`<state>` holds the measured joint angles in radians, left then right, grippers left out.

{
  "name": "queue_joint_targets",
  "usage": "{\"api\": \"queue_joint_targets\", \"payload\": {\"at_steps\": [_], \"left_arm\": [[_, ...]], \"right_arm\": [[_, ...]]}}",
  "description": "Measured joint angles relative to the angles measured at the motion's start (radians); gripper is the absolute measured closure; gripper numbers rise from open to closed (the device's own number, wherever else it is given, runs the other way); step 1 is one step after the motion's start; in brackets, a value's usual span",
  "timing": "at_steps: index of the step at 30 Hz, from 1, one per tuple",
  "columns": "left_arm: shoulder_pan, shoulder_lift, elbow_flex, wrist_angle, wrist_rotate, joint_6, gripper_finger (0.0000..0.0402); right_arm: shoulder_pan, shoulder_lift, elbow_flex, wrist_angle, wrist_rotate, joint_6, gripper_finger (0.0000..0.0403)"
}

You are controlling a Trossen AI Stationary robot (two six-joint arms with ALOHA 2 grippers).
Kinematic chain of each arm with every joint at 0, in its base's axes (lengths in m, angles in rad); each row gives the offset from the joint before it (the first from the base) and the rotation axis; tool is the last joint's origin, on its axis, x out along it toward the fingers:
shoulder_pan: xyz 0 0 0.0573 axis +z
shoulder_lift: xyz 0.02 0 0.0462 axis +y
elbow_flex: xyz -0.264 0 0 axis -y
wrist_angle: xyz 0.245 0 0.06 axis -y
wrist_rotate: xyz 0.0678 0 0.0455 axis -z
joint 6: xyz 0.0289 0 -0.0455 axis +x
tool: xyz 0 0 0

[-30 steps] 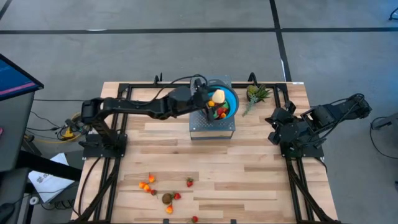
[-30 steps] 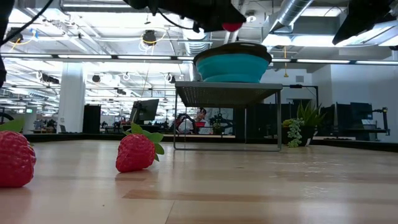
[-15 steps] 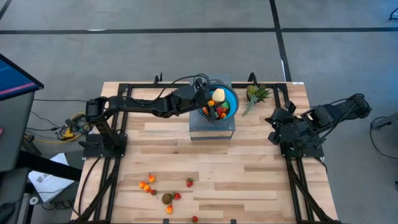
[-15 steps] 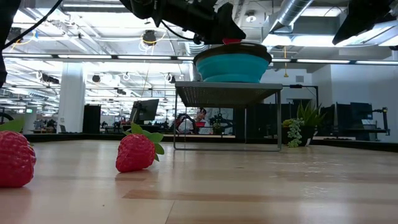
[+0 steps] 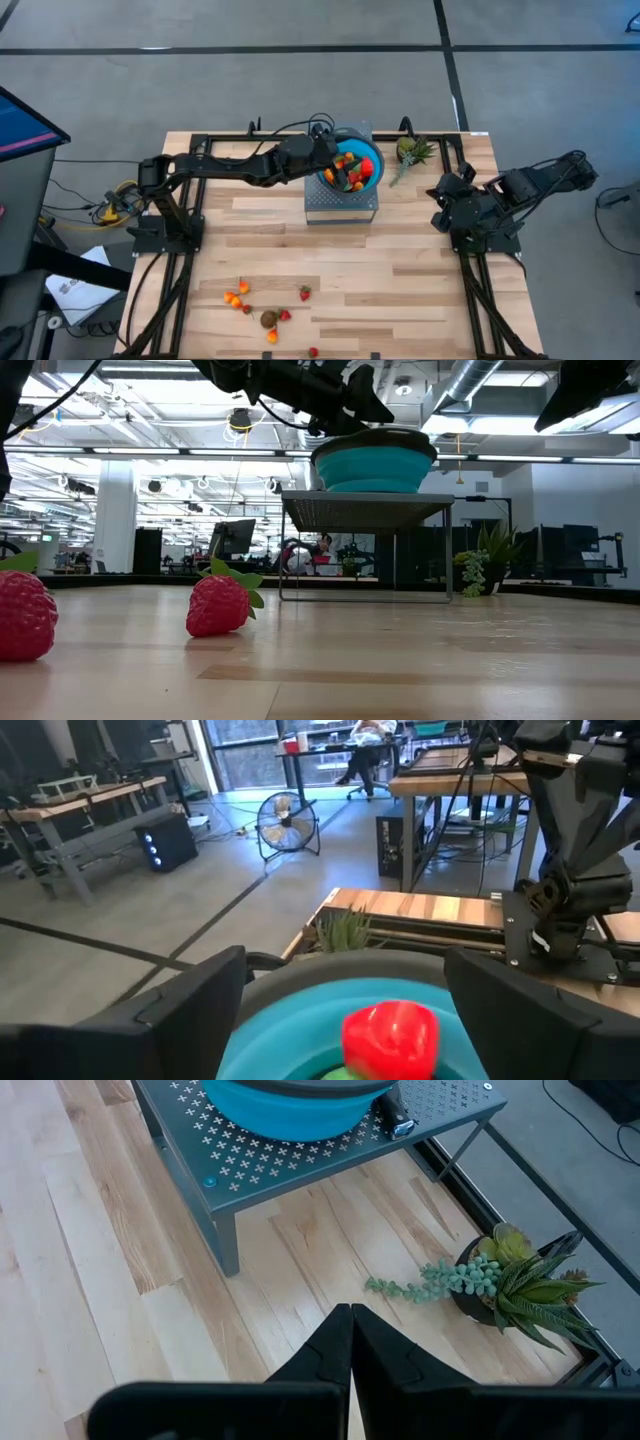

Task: Pick & Place Fruit
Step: Put the strawberry into the strainer bowl

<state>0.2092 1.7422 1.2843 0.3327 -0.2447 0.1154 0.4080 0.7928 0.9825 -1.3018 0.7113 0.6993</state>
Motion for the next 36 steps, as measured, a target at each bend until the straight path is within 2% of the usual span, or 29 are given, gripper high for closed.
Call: {"api": "queue_joint_targets", "payload": {"at_steps": [4, 9, 18, 25, 27, 32, 36], "left_arm": [[-0.008, -0.016, -0.001, 0.012, 0.0, 0.0, 0.0072], [-0.041, -0.063, -0.002, 0.018, 0.0, -0.01, 0.0103], [-0.106, -0.169, -0.002, 0.012, 0.0, -0.208, 0.0145], [-0.183, -0.19, -0.002, 0.003, -0.003, -0.233, 0.0169], [-0.226, -0.19, -0.002, 0.005, -0.049, -0.233, 0.0181], [-0.358, -0.186, -0.002, -0.005, -0.264, -0.233, 0.0218], [-0.464, -0.186, -0.002, -0.012, -0.396, -0.233, 0.0249]], "right_arm": [[0.0, 0.0, 0.0, 0.0, 0.0, -0.001, 0.0403], [0.0, -0.001, 0.0, -0.001, -0.003, 0.0, 0.0403], [0.0, 0.0, 0.0, 0.003, -0.004, 0.0, 0.0403], [0.008, 0.0, 0.0, 0.008, -0.008, -0.017, 0.0403], [0.024, 0.0, 0.0, 0.008, -0.02, -0.047, 0.0403], [0.08, 0.0, 0.0, 0.012, -0.06, -0.052, 0.0403], [0.133, 0.0, 0.0, 0.028, -0.06, -0.047, 0.0403]]}}
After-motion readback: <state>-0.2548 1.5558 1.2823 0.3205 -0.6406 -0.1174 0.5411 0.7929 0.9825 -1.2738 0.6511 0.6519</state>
